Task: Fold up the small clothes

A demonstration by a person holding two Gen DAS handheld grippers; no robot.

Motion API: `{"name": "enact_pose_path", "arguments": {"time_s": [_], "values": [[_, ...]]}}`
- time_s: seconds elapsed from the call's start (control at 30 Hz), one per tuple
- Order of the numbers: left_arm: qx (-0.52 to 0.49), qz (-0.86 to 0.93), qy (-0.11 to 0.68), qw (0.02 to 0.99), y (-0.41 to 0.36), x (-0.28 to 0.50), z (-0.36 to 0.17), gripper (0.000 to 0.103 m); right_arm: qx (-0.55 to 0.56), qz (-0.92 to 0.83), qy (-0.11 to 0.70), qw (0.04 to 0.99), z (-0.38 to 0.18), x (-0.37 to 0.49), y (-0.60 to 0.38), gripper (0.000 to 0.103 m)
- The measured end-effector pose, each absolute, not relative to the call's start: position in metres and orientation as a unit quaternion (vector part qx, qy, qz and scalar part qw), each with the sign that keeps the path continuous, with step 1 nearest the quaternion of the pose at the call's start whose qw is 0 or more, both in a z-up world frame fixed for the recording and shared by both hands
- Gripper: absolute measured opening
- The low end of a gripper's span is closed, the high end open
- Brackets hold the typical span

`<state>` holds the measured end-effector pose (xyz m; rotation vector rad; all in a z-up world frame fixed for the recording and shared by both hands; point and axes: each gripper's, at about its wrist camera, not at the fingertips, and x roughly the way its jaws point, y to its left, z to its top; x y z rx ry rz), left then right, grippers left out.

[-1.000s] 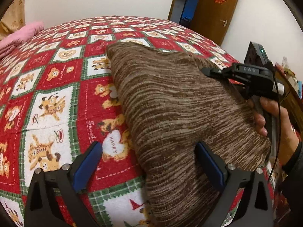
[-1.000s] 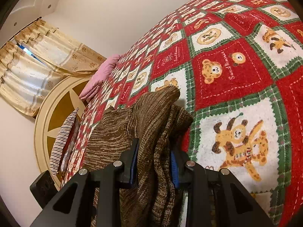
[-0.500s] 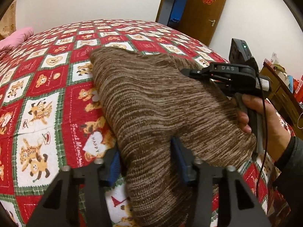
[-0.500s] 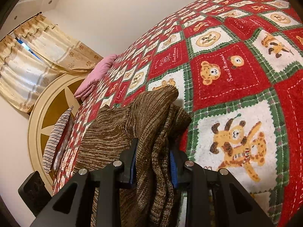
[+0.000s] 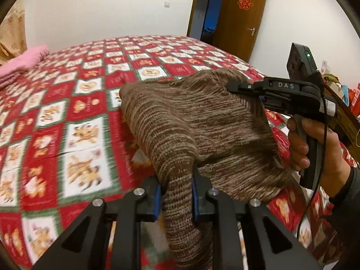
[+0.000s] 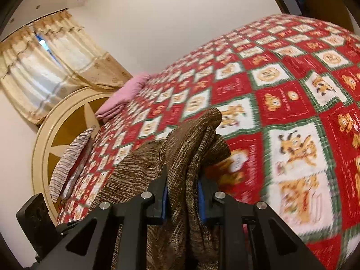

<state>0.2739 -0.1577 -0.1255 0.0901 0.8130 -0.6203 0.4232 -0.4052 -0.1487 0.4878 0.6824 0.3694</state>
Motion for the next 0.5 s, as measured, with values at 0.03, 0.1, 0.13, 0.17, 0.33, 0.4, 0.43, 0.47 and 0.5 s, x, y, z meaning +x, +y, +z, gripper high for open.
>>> {"name": "enact_pose_path", "arguments": {"time_s": [0.03, 0.1, 0.13, 0.17, 0.33, 0.4, 0.43, 0.47, 0.5], "values": [[0.041, -0.295, 0.385, 0.873, -0.151, 0.268, -0.123, 0.022, 0.233, 0.182, 0.326, 0.898, -0.146, 0.418, -0.399, 0.021], [0.032, -0.291, 0.379, 0.878, -0.134, 0.255, -0.117, 0.022, 0.235, 0.194, 0.317, 0.898, -0.140, 0.406, -0.384, 0.021], [0.026, -0.288, 0.375, 0.881, -0.124, 0.248, -0.115, 0.022, 0.236, 0.201, 0.314, 0.897, -0.137, 0.401, -0.377, 0.021], [0.023, -0.285, 0.374, 0.882, -0.117, 0.244, -0.113, 0.022, 0.236, 0.210, 0.312, 0.896, -0.135, 0.396, -0.368, 0.021], [0.014, -0.260, 0.361, 0.895, -0.078, 0.224, -0.108, 0.022, 0.225, 0.249, 0.310, 0.889, -0.128, 0.381, -0.317, 0.021], [0.005, -0.251, 0.358, 0.899, -0.065, 0.220, -0.107, 0.022, 0.219, 0.262, 0.313, 0.886, -0.127, 0.378, -0.297, 0.021], [-0.001, -0.246, 0.355, 0.902, -0.056, 0.216, -0.106, 0.022, 0.216, 0.268, 0.314, 0.885, -0.127, 0.377, -0.288, 0.021], [-0.005, -0.241, 0.353, 0.904, -0.048, 0.213, -0.105, 0.022, 0.214, 0.274, 0.314, 0.883, -0.126, 0.376, -0.280, 0.021], [-0.007, -0.237, 0.351, 0.906, -0.042, 0.212, -0.104, 0.022, 0.211, 0.281, 0.315, 0.882, -0.124, 0.375, -0.270, 0.021]]}}
